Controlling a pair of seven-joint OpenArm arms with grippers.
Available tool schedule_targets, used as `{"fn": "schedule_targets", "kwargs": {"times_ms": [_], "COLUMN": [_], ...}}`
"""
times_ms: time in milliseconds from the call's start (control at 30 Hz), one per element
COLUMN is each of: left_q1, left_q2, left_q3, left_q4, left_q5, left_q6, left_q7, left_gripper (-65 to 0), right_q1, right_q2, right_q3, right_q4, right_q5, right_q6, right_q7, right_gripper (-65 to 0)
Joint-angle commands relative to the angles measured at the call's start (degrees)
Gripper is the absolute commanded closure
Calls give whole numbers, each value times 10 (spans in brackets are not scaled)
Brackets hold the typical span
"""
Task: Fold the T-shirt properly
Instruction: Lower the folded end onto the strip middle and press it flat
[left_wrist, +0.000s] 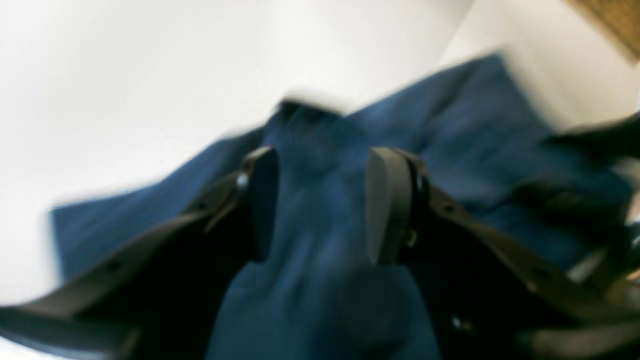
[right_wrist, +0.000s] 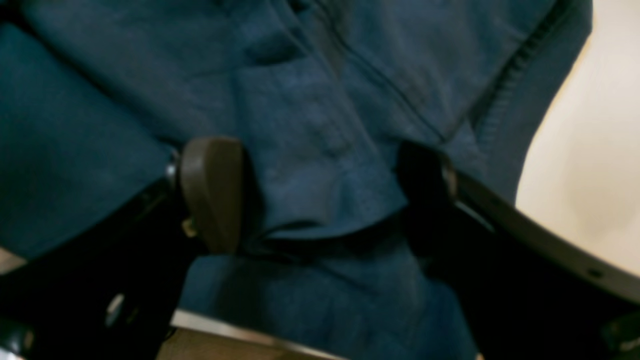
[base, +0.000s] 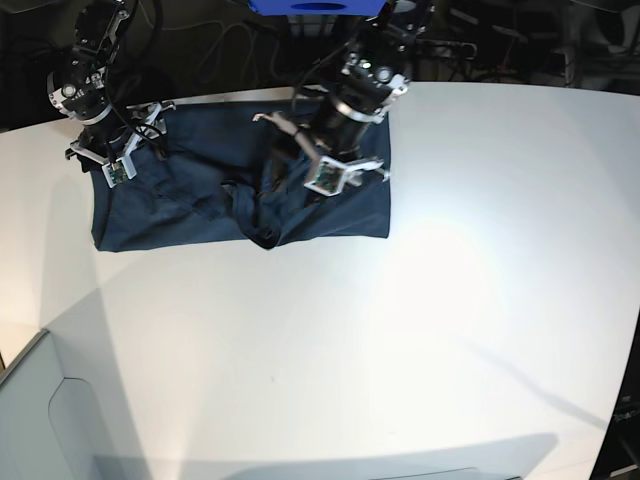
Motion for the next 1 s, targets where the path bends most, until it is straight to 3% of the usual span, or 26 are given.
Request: {"fn": "schedule_targets", "kwargs": {"times_ms": [0, 233, 633, 900, 967], "left_q1": [-2, -9, -97, -97, -96], "left_q2": [5, 8, 4, 0, -22], "left_q3": [-10, -20, 161, 194, 179], "left_q4": [5, -73, -175, -55, -26], "left_q5": [-3, -59, -67, -67, -67], "left_q6": [2, 2, 1, 1, 2], "left_q7": [-18, -18, -17, -14, -13], "left_gripper": [-274, -274, -274, -274, -274], "right_q1": [1, 7, 4, 3, 3], "right_q2": [5, 5, 5, 5, 5], "right_q3": [1, 1, 1, 1, 1], "right_q4": [8, 8, 8, 8, 8], "right_q5": [-6, -6, -6, -6, -6], "right_q6": [6, 6, 6, 6, 6], "right_q7": [-1, -3, -4, -4, -4], "right_gripper": [-453, -453, -453, -453, -453]}}
